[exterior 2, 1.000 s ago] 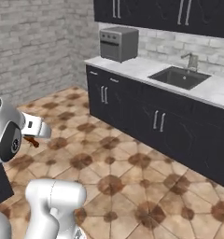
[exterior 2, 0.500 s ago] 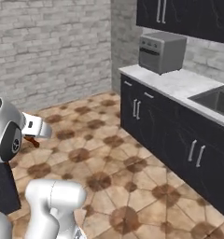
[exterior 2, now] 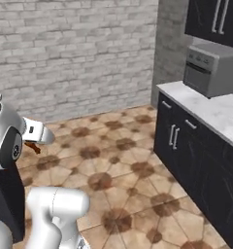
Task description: Take the chicken drumsticks from the pan and place one on each plate on the dining counter.
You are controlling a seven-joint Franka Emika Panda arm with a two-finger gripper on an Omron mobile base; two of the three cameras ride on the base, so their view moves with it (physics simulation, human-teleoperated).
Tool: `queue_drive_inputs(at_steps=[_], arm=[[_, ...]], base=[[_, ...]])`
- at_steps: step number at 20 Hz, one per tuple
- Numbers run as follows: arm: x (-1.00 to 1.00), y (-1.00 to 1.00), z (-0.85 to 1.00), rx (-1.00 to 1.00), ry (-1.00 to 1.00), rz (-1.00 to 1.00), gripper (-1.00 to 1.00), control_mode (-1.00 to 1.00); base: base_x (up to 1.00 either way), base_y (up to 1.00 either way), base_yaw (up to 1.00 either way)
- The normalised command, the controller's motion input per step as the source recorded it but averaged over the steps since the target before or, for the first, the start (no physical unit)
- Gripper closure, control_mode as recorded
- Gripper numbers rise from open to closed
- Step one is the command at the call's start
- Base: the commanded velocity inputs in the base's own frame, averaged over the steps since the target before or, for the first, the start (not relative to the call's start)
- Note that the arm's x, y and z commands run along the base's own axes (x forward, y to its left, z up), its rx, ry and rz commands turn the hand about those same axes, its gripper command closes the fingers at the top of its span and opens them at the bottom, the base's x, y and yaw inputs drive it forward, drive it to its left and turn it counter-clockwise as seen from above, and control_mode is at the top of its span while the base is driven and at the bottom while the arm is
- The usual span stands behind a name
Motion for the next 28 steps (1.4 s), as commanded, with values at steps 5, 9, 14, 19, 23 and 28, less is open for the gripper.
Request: queue_drive_inputs(at_steps=[5, 9, 14, 19, 23, 28], arm=[[0.0, 0.0, 0.0, 0.0, 0.0, 0.0, 1.0, 1.0], [0.0, 0.0, 0.0, 0.0, 0.0, 0.0, 1.0, 1.0], [0.0, 0.0, 0.0, 0.0, 0.0, 0.0, 1.0, 1.0], [0.0, 0.0, 0.0, 0.0, 0.0, 0.0, 1.0, 1.0], [0.0, 0.0, 0.0, 0.0, 0.0, 0.0, 1.0, 1.0], [0.0, 0.0, 0.0, 0.0, 0.0, 0.0, 1.0, 1.0]], base=[[1.0, -0.02, 0.38], [1.0, -0.04, 0.4], [1.0, -0.1, 0.35], [1.0, -0.21, 0.23], [1.0, -0.24, 0.2], [1.0, -0.2, 0.25]])
